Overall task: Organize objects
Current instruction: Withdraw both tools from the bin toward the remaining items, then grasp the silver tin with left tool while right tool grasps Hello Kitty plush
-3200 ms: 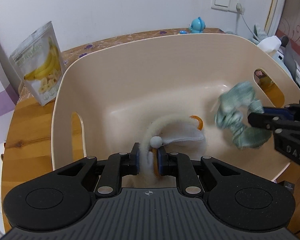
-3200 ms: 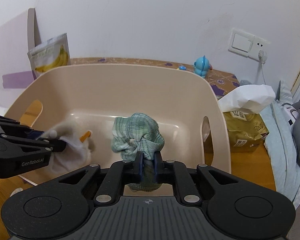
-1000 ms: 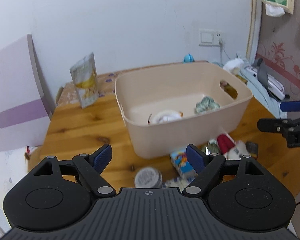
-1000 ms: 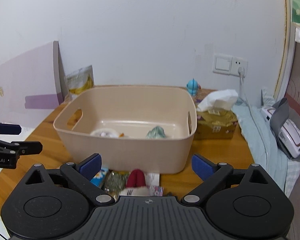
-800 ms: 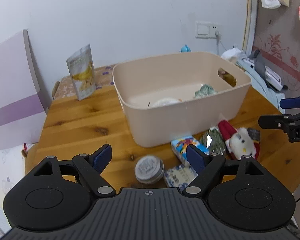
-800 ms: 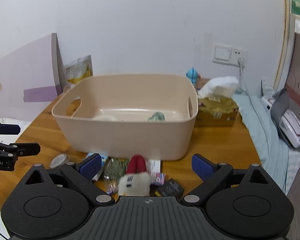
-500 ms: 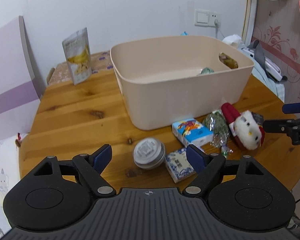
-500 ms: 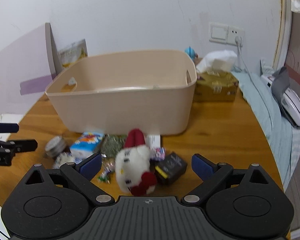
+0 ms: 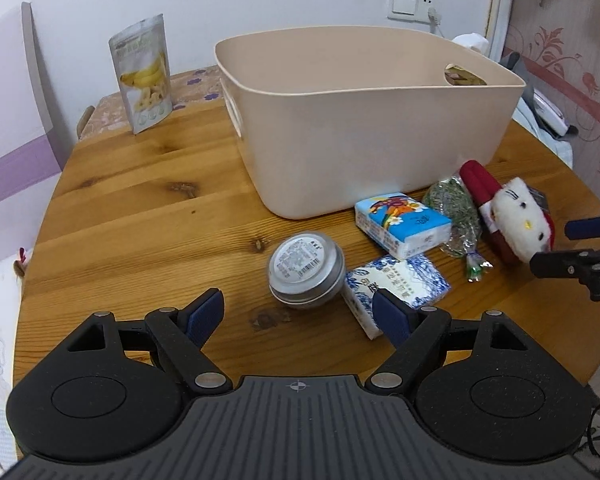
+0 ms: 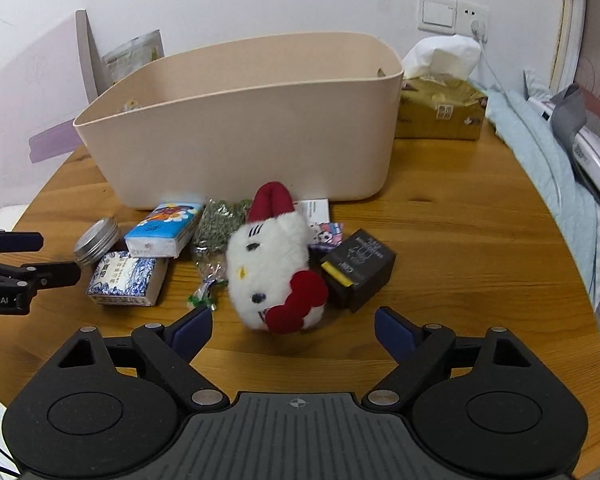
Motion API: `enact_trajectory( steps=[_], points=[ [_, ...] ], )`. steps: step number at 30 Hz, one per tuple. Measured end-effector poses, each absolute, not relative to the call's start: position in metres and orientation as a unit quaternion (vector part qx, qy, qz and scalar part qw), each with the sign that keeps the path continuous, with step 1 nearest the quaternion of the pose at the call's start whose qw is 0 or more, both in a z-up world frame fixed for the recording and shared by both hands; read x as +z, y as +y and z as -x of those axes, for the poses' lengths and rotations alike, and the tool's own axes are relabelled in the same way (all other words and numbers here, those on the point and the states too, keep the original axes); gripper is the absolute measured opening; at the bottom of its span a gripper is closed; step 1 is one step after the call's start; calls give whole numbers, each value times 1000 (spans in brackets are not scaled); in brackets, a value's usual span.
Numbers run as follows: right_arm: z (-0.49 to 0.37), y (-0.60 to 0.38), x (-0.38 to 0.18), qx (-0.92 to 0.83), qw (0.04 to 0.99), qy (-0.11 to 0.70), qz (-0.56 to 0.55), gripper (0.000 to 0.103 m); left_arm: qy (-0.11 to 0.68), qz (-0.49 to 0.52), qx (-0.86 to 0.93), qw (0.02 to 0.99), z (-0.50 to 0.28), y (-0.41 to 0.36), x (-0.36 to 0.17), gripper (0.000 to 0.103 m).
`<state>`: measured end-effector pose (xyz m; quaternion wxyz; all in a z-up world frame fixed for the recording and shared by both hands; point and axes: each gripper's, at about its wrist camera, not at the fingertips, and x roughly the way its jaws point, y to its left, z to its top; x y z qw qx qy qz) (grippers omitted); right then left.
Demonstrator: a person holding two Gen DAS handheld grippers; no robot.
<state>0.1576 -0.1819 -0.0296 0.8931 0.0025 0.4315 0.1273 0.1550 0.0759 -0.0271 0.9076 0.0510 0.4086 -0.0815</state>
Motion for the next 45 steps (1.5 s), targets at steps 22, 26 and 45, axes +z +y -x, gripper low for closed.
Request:
enact_trajectory(
  steps=[22,26,45],
  points=[
    [-185,-163,-50,126,883,451,-16,72,422,8,-70,904,-196,75,-43,76],
    [-188,-162,-51,125,884,451,-15,71,427,24,-70,901,-199,77,-44,73],
    [-178,-162,-48,157,882,444,-25,40,437,41,-56,897,-189,83,-49,55]
  ],
)
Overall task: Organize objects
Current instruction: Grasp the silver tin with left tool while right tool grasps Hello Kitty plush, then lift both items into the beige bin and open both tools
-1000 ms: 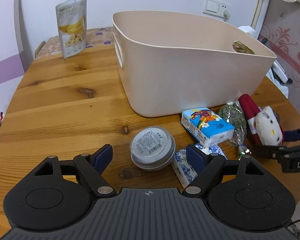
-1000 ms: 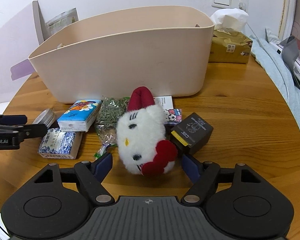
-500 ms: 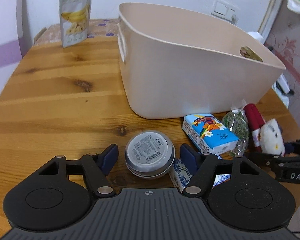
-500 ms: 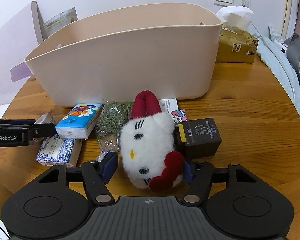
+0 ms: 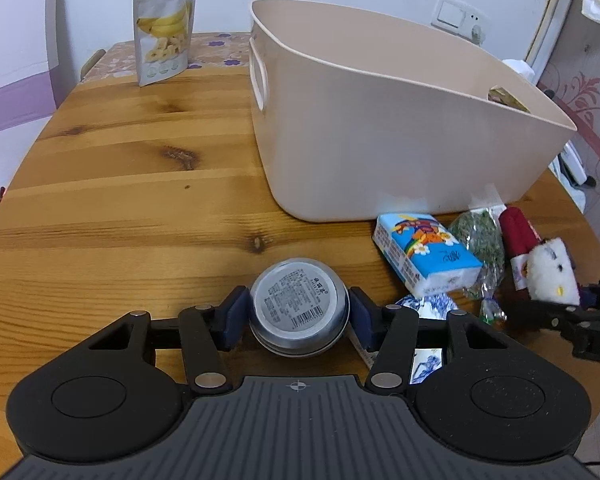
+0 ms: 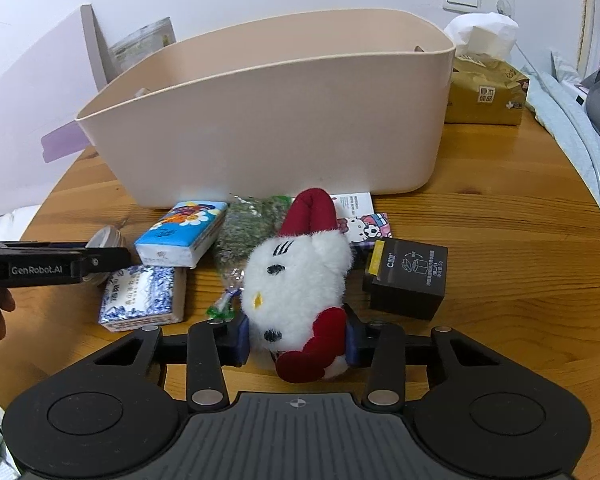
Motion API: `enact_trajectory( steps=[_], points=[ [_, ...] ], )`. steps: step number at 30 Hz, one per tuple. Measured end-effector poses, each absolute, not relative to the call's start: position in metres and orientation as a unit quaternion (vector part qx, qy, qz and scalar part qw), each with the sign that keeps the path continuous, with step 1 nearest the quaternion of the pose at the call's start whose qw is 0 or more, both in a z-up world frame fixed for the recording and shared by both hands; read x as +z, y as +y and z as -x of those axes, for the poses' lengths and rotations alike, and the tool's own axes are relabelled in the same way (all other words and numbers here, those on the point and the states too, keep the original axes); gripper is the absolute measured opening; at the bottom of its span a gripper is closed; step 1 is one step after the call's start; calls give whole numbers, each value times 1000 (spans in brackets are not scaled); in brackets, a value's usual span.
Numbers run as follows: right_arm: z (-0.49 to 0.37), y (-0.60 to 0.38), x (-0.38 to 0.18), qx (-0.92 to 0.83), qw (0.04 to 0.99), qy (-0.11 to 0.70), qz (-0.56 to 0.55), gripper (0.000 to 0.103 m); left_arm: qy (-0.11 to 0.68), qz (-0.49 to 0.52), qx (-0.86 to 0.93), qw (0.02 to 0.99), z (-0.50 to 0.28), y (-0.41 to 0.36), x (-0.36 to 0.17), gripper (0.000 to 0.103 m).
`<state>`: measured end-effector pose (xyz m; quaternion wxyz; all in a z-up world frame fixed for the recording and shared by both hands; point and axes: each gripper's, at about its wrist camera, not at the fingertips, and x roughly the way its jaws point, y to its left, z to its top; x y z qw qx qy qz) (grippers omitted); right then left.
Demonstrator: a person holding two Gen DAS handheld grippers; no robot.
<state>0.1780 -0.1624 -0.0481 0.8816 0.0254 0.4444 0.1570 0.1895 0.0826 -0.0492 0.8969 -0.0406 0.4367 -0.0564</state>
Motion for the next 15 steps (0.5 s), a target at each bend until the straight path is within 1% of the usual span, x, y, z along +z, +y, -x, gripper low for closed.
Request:
enact_trajectory(
  steps=[7,15],
  points=[
    [-171,-165,-41,162,885,436,-26,40,432,33,-46,900,-177,84,-44,55],
    [-161,-173,-34,164,888,428,-45,40,412,21,-52,909,-162,80,-27,55]
  ],
)
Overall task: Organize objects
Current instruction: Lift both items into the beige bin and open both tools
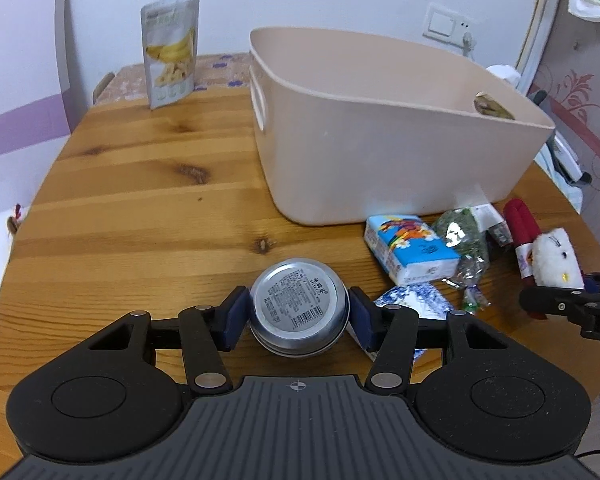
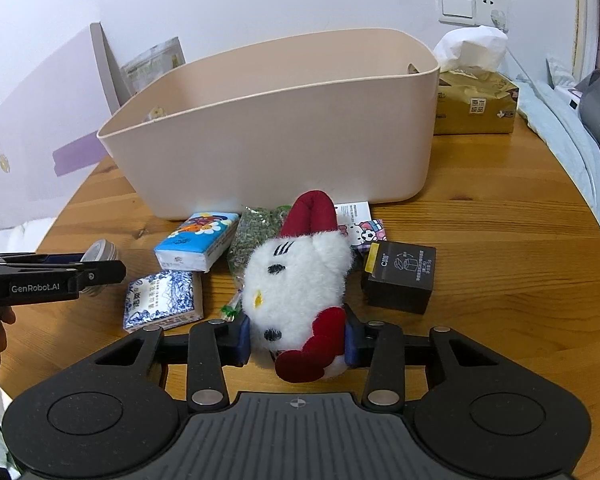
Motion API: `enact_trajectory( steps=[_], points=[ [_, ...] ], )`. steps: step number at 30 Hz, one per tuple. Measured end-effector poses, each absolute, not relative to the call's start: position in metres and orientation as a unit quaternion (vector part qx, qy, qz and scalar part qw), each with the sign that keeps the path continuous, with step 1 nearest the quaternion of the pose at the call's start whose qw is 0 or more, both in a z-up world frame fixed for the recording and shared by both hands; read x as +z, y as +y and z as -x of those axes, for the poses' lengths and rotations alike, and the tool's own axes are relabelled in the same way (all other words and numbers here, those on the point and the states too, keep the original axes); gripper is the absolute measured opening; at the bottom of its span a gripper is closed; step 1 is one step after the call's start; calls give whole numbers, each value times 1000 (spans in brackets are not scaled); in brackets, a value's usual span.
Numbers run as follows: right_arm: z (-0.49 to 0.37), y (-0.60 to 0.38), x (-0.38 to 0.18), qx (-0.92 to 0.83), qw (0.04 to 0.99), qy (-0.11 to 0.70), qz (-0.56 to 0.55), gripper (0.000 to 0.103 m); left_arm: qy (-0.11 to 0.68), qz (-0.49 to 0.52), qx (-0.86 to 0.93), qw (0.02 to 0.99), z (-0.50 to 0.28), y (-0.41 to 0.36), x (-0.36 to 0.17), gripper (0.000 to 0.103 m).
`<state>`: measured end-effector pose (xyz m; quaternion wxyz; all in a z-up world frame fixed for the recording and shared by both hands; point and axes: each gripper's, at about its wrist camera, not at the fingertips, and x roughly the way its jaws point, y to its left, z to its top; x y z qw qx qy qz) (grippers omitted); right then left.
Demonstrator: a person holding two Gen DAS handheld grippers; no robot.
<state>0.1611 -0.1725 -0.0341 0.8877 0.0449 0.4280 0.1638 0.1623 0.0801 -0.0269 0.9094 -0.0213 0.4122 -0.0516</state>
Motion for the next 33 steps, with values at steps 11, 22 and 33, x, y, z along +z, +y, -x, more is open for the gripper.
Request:
enact_trajectory(
  steps=[11,22,33],
  points=[
    [-147,-189,-10,158,904,392,-62,40,370,9,-60,927,-146,72,15,55],
    [-141,-204,16,151,920,353,-73,40,330,13,-72,941,-138,68,56,55],
    [-150,-213,32,144,931,326,-76,40,284,5,-75,956,-148,61,88,55]
  ],
)
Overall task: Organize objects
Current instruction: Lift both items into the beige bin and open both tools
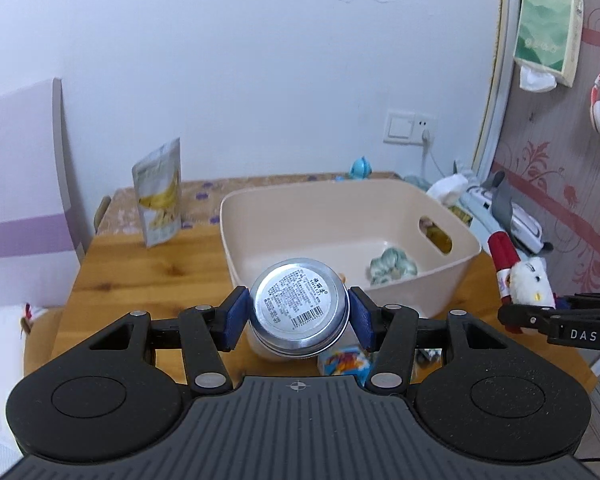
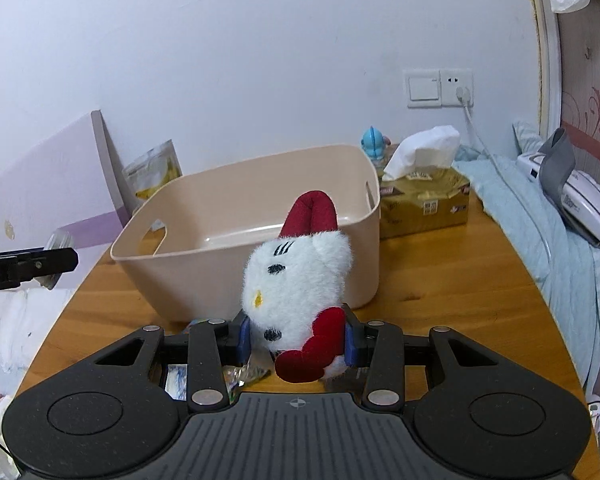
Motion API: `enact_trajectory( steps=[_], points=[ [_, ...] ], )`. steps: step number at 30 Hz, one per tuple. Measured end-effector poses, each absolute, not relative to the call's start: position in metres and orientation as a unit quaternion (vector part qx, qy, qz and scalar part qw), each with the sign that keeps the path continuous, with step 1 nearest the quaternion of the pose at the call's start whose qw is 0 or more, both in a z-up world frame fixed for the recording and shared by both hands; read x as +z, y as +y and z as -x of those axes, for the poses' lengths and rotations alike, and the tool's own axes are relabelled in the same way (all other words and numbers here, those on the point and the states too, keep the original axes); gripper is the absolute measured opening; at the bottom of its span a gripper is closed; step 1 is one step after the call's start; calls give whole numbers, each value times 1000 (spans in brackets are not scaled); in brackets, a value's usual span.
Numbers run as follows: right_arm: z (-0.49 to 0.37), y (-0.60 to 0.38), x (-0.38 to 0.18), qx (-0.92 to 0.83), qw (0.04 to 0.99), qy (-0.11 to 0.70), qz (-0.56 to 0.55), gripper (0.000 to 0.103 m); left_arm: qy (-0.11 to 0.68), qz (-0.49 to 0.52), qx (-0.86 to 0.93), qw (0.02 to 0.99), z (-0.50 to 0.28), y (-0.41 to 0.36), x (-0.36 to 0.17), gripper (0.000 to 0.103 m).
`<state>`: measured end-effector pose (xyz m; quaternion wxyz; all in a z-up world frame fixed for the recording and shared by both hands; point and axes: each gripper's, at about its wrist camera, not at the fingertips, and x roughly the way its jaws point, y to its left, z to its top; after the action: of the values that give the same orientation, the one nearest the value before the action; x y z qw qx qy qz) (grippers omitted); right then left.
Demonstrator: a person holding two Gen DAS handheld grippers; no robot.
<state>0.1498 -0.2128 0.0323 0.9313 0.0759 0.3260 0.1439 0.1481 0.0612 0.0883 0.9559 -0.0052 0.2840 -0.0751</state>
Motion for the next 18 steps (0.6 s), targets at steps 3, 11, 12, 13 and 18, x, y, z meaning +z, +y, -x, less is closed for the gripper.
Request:
enact_trajectory(
  steps=[3,11,12,13,18],
  points=[
    [-154,-215,38,143,934,317,-76,40,277,0,-74,958,-154,58,94,55],
    [-170,-213,48,140,942,298,-63,40,268,-4,-77,960,-183,48,100,55],
    [-173,-212,49,141,942,296,-62,40,268,-5,-77,960,-188,47,100,55],
    [-175,-212,50,142,943,295,-61,40,269,-6,-77,960,-194,45,99,55],
    [-191,-210,53,143,944,291,-61,40,280,-1,-79,957,-218,38,91,55]
  ],
)
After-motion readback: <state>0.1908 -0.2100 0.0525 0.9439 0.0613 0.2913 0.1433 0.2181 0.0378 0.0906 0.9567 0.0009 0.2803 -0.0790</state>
